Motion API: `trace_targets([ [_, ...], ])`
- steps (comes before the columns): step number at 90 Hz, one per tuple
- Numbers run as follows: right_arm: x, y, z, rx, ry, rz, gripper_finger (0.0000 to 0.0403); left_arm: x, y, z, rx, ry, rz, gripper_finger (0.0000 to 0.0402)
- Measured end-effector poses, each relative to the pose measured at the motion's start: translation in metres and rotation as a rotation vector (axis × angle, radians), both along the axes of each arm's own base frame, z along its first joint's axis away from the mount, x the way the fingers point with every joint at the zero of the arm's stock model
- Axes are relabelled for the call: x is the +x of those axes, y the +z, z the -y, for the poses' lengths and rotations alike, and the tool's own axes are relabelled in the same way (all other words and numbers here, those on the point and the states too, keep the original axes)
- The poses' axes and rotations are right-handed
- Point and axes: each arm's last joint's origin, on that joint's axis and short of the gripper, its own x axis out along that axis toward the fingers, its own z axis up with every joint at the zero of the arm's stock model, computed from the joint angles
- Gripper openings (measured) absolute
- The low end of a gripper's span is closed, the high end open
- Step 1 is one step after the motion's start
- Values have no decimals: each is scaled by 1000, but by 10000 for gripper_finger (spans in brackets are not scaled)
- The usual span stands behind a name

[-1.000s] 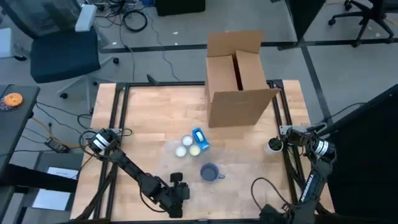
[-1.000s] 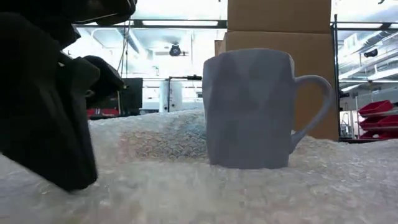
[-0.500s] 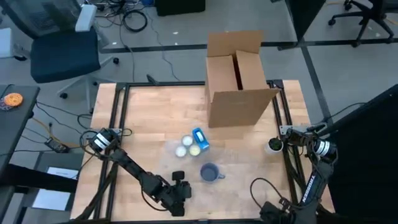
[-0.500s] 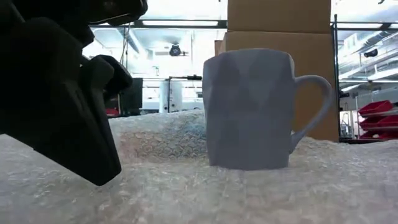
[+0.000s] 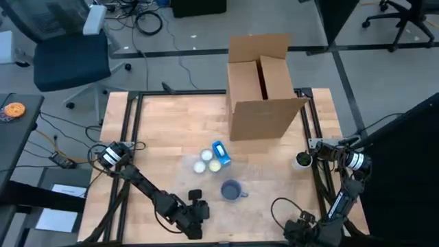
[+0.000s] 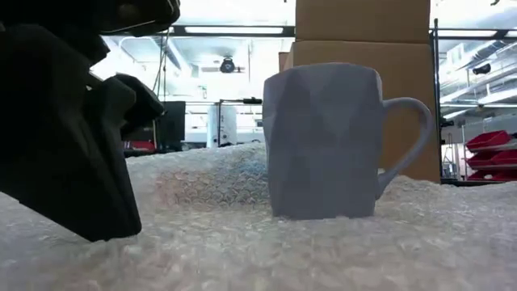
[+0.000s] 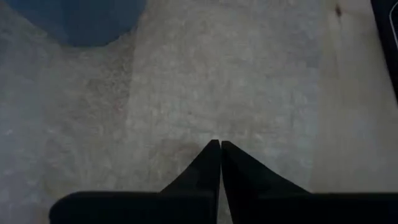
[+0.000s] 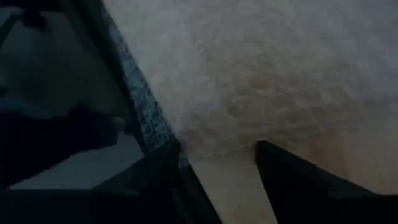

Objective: Wrap mug
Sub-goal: Wrap the purple mug with the transparent bubble wrap

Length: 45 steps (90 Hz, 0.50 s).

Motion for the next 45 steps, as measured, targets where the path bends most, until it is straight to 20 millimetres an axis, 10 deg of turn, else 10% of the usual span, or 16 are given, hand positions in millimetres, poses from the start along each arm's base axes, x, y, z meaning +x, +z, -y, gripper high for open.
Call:
trace_targets([
  [27, 19, -1, 13, -46, 7, -31, 20, 1, 1, 1, 15, -29, 16, 0],
  [45, 36, 20, 13, -97, 35, -66, 3, 5, 11, 5, 60, -88, 16, 0],
])
